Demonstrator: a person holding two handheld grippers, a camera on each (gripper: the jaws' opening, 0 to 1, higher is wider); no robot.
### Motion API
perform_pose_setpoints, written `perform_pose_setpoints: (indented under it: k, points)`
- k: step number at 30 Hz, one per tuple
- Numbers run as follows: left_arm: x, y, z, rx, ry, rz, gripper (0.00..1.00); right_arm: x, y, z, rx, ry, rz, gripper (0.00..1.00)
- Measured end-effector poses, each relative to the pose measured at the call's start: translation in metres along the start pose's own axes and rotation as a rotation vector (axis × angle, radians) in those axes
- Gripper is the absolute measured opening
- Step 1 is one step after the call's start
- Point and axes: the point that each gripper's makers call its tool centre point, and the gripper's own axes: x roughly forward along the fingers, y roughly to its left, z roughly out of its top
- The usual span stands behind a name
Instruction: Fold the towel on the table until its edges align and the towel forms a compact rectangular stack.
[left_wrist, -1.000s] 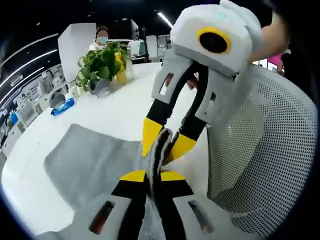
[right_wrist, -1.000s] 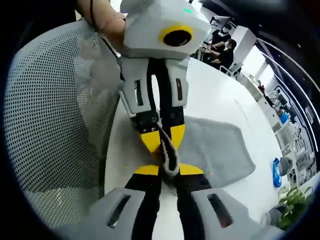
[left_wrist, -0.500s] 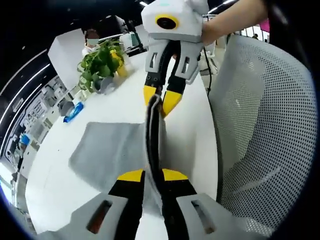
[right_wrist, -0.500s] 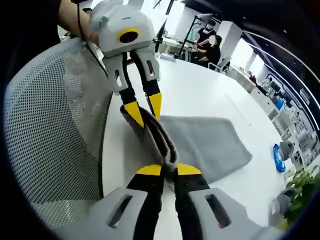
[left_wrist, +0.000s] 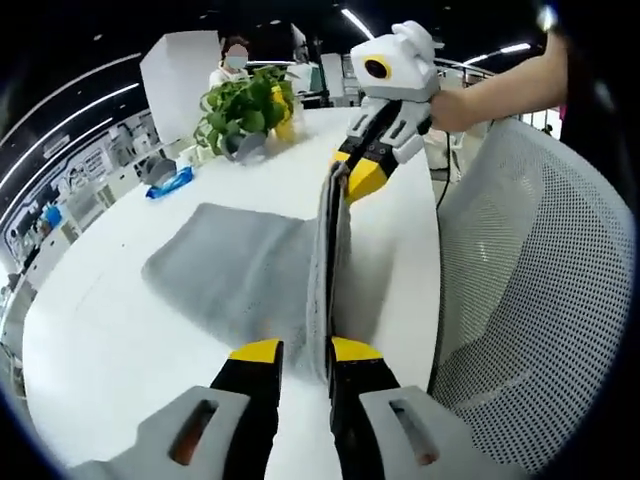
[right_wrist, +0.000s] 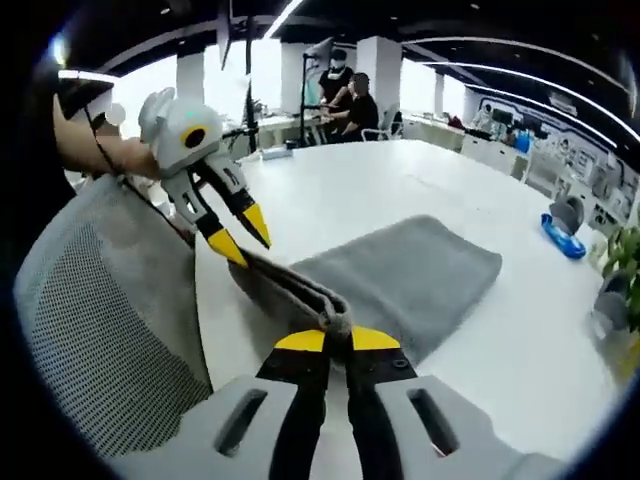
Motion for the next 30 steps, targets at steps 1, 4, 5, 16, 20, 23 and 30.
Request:
perform_pose_setpoints:
  k: [1, 4, 5, 16, 20, 23, 30]
  points:
    - [0.0, -0.001, -0.001, 0.0, 0.003, -0.004, 0.18, 0.0, -0.001, 0.0, 0.017, -0.006, 0.001, 0.03]
    - [0.004, -0.016, 0.003, 0.011, -0.014, -0.07, 0.19, 0.001, -0.004, 0.002, 0.024, -0.007, -0.003, 0.03]
    - [0.006, -0.02, 0.003, 0.033, -0.007, -0.081, 0.21, 0.001, -0.005, 0.004, 0.051, -0.015, -0.007, 0.03]
    - [0.014, -0.04, 0.002, 0.121, 0.012, -0.137, 0.33, 0.001, -0.023, 0.015, 0.335, -0.146, -0.04, 0.02]
    - [0.014, -0.028, 0.0, 0.226, 0.037, -0.065, 0.33, -0.003, -0.029, 0.011, 0.374, -0.161, -0.044, 0.02]
    - [0.012, -0.018, 0.005, 0.176, 0.011, -0.033, 0.25, -0.005, -0.03, 0.01, 0.42, -0.176, -0.038, 0.02]
    - [0.003, -0.001, 0.023, 0.069, -0.104, 0.016, 0.24, -0.009, -0.033, 0.013, 0.478, -0.211, -0.025, 0.03]
